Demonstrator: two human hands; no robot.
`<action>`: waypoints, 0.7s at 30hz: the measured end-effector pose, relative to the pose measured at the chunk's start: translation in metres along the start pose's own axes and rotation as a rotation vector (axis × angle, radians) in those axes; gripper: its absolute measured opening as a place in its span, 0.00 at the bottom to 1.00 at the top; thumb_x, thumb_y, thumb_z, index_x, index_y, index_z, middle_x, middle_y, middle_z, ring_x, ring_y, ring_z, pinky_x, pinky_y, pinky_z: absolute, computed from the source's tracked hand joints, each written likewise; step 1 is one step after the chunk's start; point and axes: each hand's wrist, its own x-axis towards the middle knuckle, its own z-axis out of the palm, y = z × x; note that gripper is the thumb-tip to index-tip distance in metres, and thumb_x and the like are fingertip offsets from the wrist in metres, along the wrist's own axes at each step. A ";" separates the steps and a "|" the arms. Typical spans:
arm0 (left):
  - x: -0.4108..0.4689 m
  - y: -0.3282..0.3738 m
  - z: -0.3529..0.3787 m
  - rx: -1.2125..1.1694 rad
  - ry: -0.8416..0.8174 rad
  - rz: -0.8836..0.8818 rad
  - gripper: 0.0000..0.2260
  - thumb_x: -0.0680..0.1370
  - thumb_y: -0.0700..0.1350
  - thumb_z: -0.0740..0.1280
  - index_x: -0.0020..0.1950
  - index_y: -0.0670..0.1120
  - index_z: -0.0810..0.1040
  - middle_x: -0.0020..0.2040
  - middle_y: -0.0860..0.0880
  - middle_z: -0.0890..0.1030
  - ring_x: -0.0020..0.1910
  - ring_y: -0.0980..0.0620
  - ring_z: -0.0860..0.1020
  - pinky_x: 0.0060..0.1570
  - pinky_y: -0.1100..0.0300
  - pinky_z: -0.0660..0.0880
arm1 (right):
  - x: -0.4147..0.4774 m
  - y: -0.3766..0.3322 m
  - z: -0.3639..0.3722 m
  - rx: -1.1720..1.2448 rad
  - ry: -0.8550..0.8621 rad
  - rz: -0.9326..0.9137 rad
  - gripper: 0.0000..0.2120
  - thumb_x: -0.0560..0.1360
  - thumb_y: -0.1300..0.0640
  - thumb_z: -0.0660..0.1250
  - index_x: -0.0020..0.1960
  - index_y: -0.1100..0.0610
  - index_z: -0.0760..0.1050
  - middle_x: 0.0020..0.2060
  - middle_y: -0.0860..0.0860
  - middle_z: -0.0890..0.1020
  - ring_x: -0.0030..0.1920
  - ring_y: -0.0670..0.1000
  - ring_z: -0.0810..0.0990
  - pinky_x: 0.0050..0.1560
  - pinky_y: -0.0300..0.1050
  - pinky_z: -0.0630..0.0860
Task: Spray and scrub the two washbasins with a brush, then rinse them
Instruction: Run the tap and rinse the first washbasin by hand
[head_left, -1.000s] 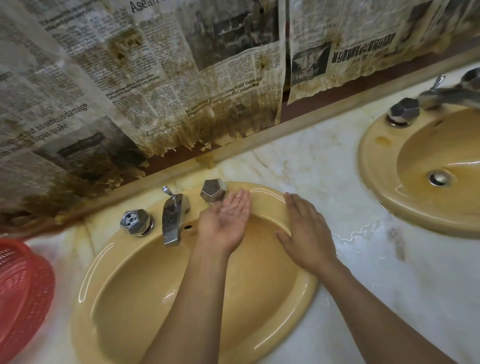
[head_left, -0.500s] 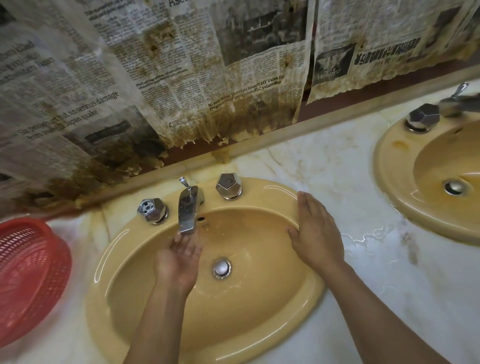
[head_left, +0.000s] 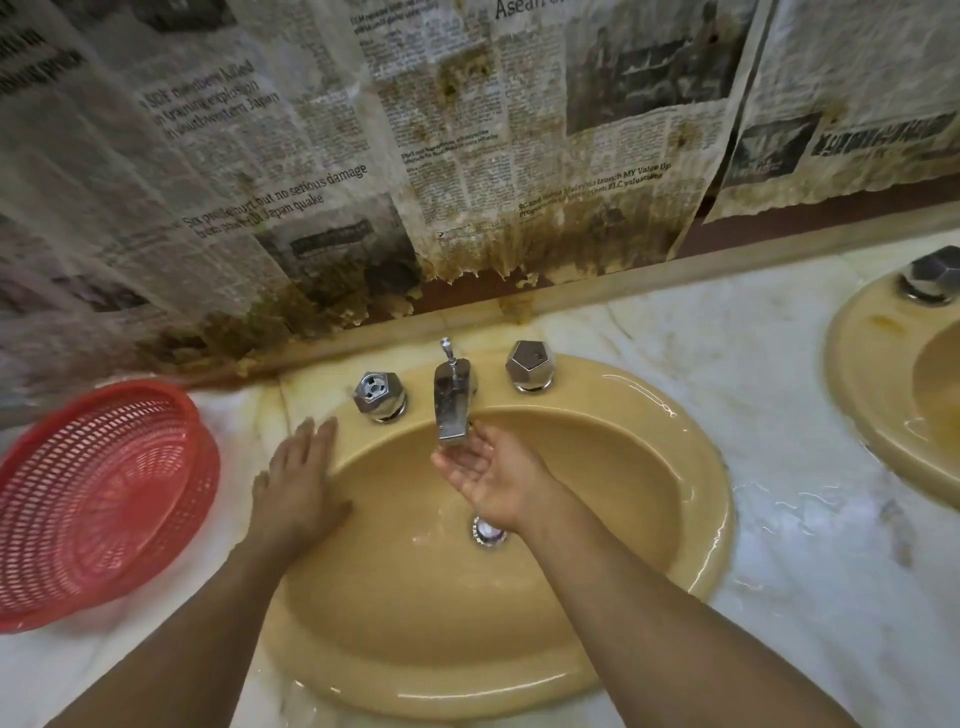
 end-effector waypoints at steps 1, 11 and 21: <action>-0.006 -0.014 0.006 0.031 0.027 0.049 0.50 0.74 0.56 0.75 0.84 0.59 0.43 0.85 0.50 0.45 0.82 0.44 0.51 0.77 0.39 0.57 | 0.000 0.000 0.003 -0.009 -0.007 -0.007 0.13 0.83 0.56 0.63 0.54 0.67 0.78 0.40 0.63 0.86 0.48 0.61 0.84 0.39 0.50 0.85; -0.016 -0.040 0.027 -0.110 0.257 0.100 0.44 0.74 0.61 0.74 0.84 0.57 0.54 0.82 0.44 0.59 0.79 0.41 0.60 0.75 0.42 0.61 | -0.029 -0.027 -0.008 0.037 0.047 -0.045 0.11 0.82 0.63 0.63 0.51 0.72 0.79 0.41 0.63 0.85 0.35 0.61 0.87 0.40 0.52 0.84; -0.011 -0.040 0.028 -0.117 0.289 0.094 0.45 0.72 0.62 0.75 0.83 0.57 0.55 0.79 0.45 0.62 0.78 0.43 0.60 0.75 0.43 0.62 | -0.061 -0.124 0.044 -0.387 0.165 -0.398 0.14 0.84 0.64 0.55 0.60 0.75 0.72 0.60 0.70 0.78 0.58 0.66 0.80 0.60 0.55 0.80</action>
